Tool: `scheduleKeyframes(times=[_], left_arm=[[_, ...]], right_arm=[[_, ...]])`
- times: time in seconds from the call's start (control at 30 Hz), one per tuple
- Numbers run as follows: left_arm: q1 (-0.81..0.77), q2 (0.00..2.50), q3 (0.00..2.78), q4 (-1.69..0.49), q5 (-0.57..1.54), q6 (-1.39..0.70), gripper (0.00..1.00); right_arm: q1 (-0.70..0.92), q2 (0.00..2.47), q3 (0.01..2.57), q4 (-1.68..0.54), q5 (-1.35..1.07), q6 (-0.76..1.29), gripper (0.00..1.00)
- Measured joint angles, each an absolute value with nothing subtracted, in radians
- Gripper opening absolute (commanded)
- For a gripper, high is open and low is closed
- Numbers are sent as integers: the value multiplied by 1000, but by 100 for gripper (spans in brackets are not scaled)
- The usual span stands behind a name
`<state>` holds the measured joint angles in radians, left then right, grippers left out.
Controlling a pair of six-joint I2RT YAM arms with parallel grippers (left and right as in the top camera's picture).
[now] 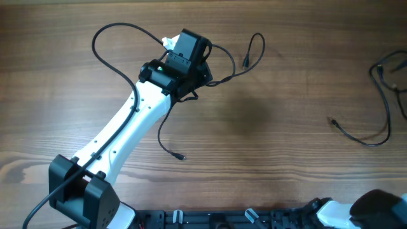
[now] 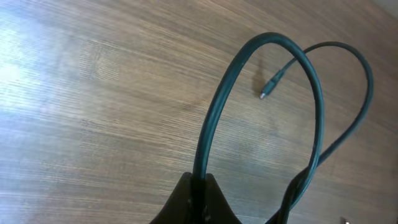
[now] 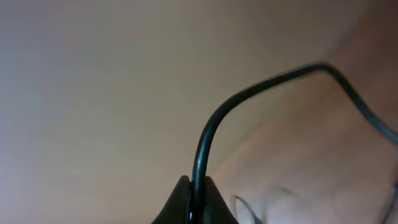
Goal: Untangle cables
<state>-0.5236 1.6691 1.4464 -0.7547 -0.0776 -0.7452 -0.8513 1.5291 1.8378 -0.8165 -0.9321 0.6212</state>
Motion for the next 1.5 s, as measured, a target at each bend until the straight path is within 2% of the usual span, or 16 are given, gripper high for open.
scheduleKeyframes(times=[0.1,0.13,0.17,0.2,0.23,0.27,0.3,0.4,0.6,0.77,0.9,1.07,1.13,1.27,1.37,1.5], left_arm=[[-523,1669,1446,-706,-12,-659,4],[-523,1669,1446,-687,25,-627,4],[-524,1668,1446,-664,82,-586,4],[-523,1666,1446,-643,130,-559,4],[-523,1662,1446,-624,181,-537,4],[-524,1656,1446,-608,214,-525,4],[-524,1645,1446,-583,259,-512,4],[-524,1581,1446,-531,358,-502,4],[-524,1526,1446,-460,411,-528,4],[-524,1526,1446,-414,424,-553,4],[-524,1526,1446,-414,429,-567,4],[-524,1526,1446,-414,429,-574,4],[-524,1526,1446,-414,429,-575,4],[-524,1526,1446,-397,428,-591,4],[-522,1526,1445,-295,424,-672,4],[-515,1526,1445,-208,416,-803,4]], right_arm=[[-829,1576,1838,-907,-789,531,6],[-820,1596,1838,-924,-731,509,18],[-810,1617,1838,-934,-669,488,39],[-803,1634,1838,-937,-618,473,72],[-798,1651,1838,-939,-580,463,84],[-794,1662,1838,-939,-562,450,90],[-790,1674,1838,-942,-548,433,93],[-762,1685,1838,-973,-559,371,94],[-627,1668,1838,-1065,-805,167,93],[-487,1607,1838,-1066,-885,97,86],[-484,1593,1838,-1060,-782,165,85],[-500,1598,1838,-1021,-474,303,86],[-508,1614,1838,-1023,-429,304,87],[-500,1640,1838,-1058,-594,171,90],[-451,1640,1838,-1109,-803,49,90],[-363,1640,1838,-1131,-935,-10,90]])
